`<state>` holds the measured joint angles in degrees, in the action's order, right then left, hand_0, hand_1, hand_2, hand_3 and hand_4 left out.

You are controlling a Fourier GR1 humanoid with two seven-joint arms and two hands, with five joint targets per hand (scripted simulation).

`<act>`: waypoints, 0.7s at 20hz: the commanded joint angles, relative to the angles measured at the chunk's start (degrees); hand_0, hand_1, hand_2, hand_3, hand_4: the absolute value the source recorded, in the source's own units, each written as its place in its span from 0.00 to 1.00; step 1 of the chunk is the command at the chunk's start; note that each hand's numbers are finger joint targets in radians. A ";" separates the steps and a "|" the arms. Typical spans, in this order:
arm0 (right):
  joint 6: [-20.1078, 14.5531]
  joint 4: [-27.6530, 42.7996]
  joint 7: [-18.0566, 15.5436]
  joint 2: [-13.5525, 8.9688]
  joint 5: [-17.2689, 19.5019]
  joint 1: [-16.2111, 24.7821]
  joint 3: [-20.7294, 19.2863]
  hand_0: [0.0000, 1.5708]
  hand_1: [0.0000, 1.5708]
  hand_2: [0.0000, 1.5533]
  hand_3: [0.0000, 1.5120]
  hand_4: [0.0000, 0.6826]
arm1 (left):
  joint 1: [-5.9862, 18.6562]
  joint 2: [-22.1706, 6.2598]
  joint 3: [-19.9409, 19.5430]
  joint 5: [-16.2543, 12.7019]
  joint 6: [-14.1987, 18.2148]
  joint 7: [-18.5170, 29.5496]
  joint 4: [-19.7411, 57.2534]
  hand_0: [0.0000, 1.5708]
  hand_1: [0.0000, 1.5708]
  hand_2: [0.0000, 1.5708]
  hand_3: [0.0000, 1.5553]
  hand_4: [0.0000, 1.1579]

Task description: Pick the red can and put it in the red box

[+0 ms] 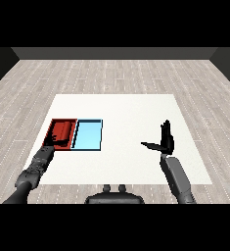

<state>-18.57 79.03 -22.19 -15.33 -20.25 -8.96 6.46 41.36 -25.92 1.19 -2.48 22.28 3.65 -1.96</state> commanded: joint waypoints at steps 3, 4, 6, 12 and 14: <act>1.54 -1.49 -1.88 1.25 -1.07 0.68 -1.40 0.00 0.00 0.00 0.00 0.00 | 1.08 0.21 0.58 1.06 1.51 0.34 -0.56 0.00 0.00 0.00 0.00 0.00; 2.11 0.91 -0.35 -0.32 -1.00 1.22 -1.20 0.00 0.00 0.00 0.00 0.00 | 0.26 -0.57 -1.34 -0.81 2.61 4.17 -2.51 0.00 0.00 0.00 0.00 0.00; 3.69 -0.62 -2.66 -0.08 -0.74 1.30 -0.83 0.00 0.00 0.00 0.00 0.00 | -0.86 0.13 -4.04 -3.40 1.64 11.30 -5.76 0.00 0.00 0.00 0.00 0.00; 4.79 2.65 -2.65 0.63 -0.84 1.10 0.21 0.00 0.00 0.00 0.00 0.00 | 0.57 0.78 -8.85 -8.86 -9.27 22.45 -14.67 0.43 0.43 0.24 0.00 0.00; 6.61 5.17 -2.00 -0.82 -0.97 3.53 0.63 0.00 0.00 0.00 0.00 0.00 | -3.46 2.64 -8.14 -8.78 -10.02 26.86 -17.90 0.70 0.70 0.74 0.00 0.00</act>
<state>-14.70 83.35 -23.66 -15.15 -21.05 -6.57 6.67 40.73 -25.56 -6.16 -9.69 16.20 23.42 -14.52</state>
